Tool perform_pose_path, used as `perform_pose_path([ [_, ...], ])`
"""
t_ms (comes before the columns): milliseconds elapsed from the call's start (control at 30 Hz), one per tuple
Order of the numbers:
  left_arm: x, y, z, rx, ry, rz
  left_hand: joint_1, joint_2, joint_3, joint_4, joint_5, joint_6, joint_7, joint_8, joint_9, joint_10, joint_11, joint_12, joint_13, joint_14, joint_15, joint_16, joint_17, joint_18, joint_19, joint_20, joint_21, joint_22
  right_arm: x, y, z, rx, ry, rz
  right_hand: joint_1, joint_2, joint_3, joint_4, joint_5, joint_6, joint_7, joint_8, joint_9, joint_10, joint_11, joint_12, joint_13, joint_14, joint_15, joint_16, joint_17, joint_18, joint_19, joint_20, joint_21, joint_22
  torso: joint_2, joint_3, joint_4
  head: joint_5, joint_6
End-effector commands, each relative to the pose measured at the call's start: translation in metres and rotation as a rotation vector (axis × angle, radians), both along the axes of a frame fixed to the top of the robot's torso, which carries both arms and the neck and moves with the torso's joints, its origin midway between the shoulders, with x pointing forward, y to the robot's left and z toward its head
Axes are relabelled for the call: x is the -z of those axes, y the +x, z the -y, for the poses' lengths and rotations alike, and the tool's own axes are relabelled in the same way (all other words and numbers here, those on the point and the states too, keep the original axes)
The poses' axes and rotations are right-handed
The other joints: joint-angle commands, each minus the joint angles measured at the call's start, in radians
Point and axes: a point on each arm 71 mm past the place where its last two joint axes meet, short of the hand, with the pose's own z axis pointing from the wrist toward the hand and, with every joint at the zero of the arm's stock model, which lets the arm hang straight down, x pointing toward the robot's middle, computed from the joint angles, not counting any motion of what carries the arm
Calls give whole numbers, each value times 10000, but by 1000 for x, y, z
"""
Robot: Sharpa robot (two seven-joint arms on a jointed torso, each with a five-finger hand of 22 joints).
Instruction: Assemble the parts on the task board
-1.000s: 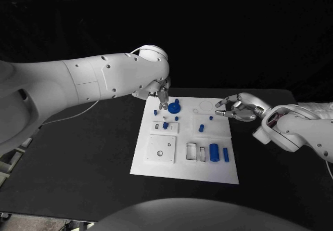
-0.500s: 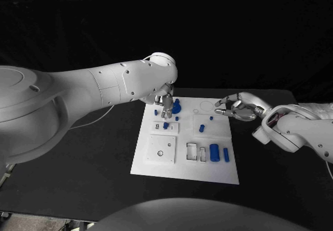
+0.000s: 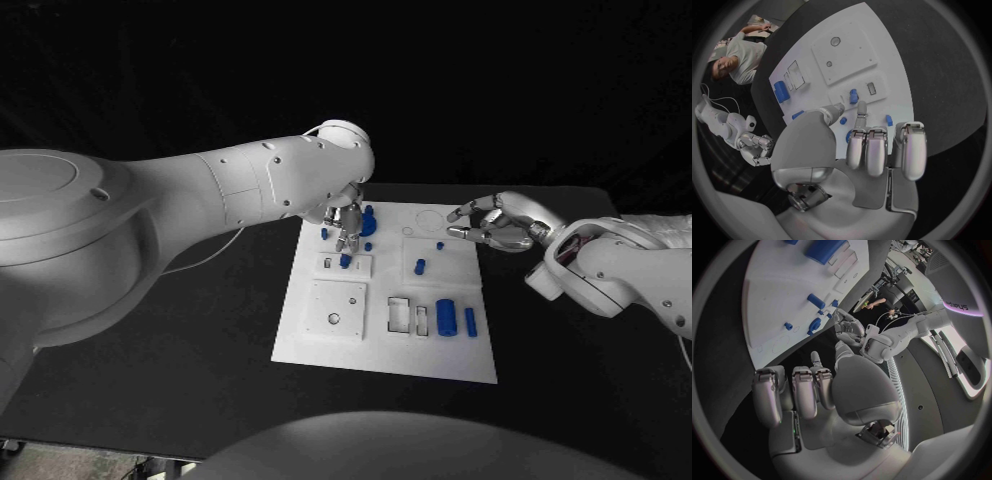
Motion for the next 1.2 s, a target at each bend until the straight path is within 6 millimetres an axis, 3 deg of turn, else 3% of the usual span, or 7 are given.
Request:
perform_pose_path([
  [33,1,-1,2,112,154,90,-26,71,12,-31,-25,37,11,-61,11,1040,40,-29,2630,1035,49,25,2635,-51,752,64,-70,2425,0,-1,-1,-103,4,-73,-28,97,47,41,56,64,-18,65,10,1059,42,-4,2608,1026,80,34,2635,-38,789,13,-19,2498,-11,12,0,7,0],
  [367,7,-2,5,94,101,173,11,102,46,-67,23,-4,26,-100,23,1040,47,-29,2630,1035,53,25,2635,-21,668,67,-162,2365,1,0,-1,-102,-13,-103,-26,108,53,40,68,58,-18,62,9,1059,41,-4,2608,1026,81,34,2635,-36,782,13,-26,2495,-2,8,-8,-68,0],
  [1200,13,-2,5,96,180,331,157,195,165,-238,261,-21,29,-146,84,1040,53,-29,2630,1035,63,25,2635,1,602,78,-238,2324,1,-1,1,-87,-57,-222,-17,135,70,35,91,10,-19,38,-1,1059,41,-4,2608,1026,83,34,2635,-5,691,14,-115,2455,-4,7,1,-77,0],
])
